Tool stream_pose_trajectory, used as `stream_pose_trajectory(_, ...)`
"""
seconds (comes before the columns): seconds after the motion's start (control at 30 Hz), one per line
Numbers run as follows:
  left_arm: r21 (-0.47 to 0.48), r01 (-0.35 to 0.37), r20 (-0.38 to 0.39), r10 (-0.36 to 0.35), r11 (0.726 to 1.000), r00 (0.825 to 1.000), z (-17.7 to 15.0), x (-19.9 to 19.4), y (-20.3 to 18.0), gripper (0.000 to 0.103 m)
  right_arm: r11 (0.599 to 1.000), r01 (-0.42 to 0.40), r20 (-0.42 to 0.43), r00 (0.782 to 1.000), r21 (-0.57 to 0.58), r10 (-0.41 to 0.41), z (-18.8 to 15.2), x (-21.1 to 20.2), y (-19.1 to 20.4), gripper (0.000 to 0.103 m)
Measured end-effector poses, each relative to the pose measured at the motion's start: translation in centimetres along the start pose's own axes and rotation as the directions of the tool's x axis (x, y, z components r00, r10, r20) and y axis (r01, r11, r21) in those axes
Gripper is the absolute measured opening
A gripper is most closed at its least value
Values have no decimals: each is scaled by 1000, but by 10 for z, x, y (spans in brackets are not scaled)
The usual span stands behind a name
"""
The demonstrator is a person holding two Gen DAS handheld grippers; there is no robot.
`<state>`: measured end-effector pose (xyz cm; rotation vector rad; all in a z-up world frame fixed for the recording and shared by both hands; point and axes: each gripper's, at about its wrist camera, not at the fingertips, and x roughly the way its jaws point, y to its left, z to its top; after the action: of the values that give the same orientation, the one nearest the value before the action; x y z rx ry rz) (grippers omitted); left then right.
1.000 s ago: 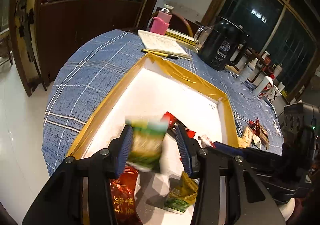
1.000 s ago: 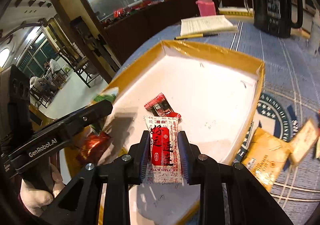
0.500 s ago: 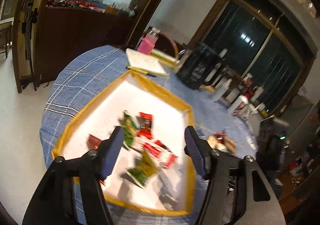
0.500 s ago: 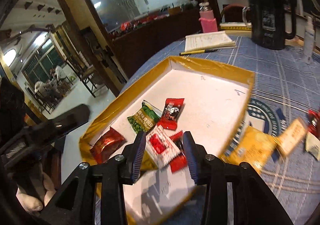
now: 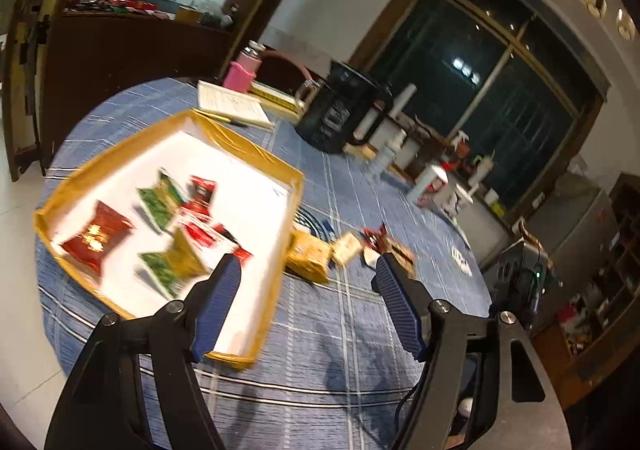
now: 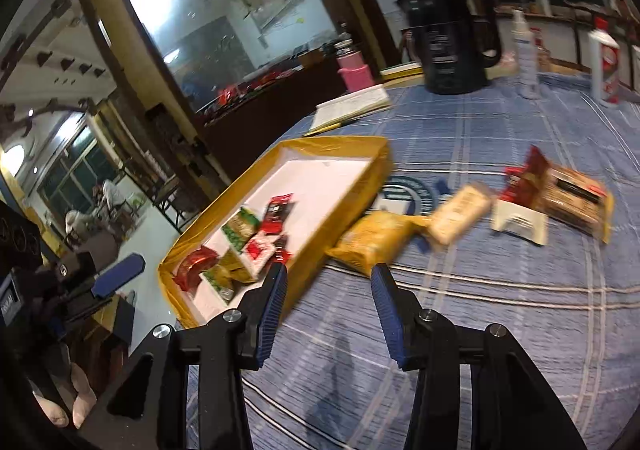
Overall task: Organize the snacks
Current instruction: 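Withdraw both open tools from the tray back over the remaining snacks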
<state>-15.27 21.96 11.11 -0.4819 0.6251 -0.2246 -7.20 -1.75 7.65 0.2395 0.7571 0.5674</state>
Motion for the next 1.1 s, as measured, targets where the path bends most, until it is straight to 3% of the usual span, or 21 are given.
stream_pose_trajectory(0.33, 80, 15, -88, -8, 997, 996, -13, 35, -45, 70, 993, 24, 36, 999, 117, -29, 0, -24, -70, 47)
stream_pose_trajectory(0.83, 77, 15, -164, -2, 997, 986, -20, 65, -50, 70, 980, 53, 47, 997, 192, -63, 0, -32, -110, 48)
stream_pose_trajectory(0.97, 70, 12, -166, -1, 997, 986, -19, 66, -44, 70, 969, 96, 63, 992, 227, -113, 11, -40, -130, 49)
stream_pose_trajectory(1.1, 46, 9, -163, -1, 999, 987, -17, 71, -33, 70, 955, 185, 42, 979, 231, -199, 27, -39, -153, 57)
